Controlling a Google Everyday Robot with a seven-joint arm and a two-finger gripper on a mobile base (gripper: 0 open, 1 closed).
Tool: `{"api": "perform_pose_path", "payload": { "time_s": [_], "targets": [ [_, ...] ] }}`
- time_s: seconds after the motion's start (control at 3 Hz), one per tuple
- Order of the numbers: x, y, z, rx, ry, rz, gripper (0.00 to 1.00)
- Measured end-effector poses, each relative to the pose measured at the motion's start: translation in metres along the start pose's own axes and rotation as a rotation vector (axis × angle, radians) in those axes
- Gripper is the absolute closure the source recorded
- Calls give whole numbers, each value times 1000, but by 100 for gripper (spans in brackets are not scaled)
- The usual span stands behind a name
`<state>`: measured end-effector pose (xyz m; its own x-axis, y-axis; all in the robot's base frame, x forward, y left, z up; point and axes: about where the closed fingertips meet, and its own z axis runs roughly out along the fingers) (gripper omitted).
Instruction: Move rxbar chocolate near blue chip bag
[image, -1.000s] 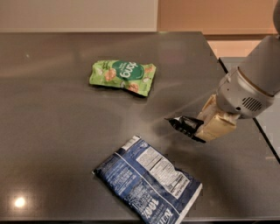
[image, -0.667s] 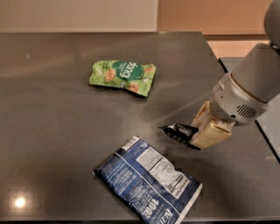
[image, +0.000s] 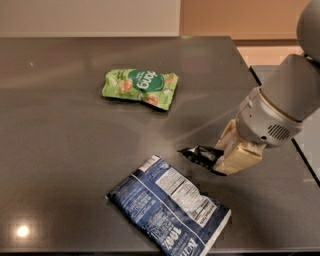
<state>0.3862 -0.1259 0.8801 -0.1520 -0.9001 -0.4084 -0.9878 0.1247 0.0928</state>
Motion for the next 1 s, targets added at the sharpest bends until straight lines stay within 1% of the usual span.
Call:
{"api": "perform_pose_path", "payload": {
  "time_s": [0.33,0.67,1.0],
  "targets": [
    [-1,0,0,3,-1,-2,13],
    [-2,0,1,6,-1,-3,0],
    [-2,0,1,6,-1,-3,0]
  ]
}}
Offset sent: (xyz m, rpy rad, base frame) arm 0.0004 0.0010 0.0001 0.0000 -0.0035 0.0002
